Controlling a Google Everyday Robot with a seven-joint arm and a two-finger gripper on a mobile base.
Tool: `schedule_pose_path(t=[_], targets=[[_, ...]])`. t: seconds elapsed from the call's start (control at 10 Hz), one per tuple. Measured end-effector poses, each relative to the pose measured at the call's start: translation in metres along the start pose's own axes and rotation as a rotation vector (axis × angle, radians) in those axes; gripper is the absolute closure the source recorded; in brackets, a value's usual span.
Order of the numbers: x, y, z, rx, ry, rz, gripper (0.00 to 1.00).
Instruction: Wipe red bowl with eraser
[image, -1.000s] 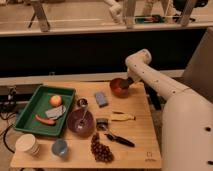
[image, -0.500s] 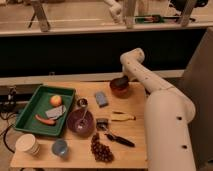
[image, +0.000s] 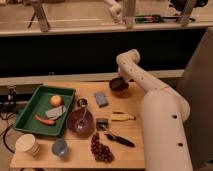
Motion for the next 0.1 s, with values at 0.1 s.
schedule_pose_path(t=[0.1], targets=[[-0.0062, 0.0059, -0.0063, 0.006, -0.010, -0.008, 1.00]])
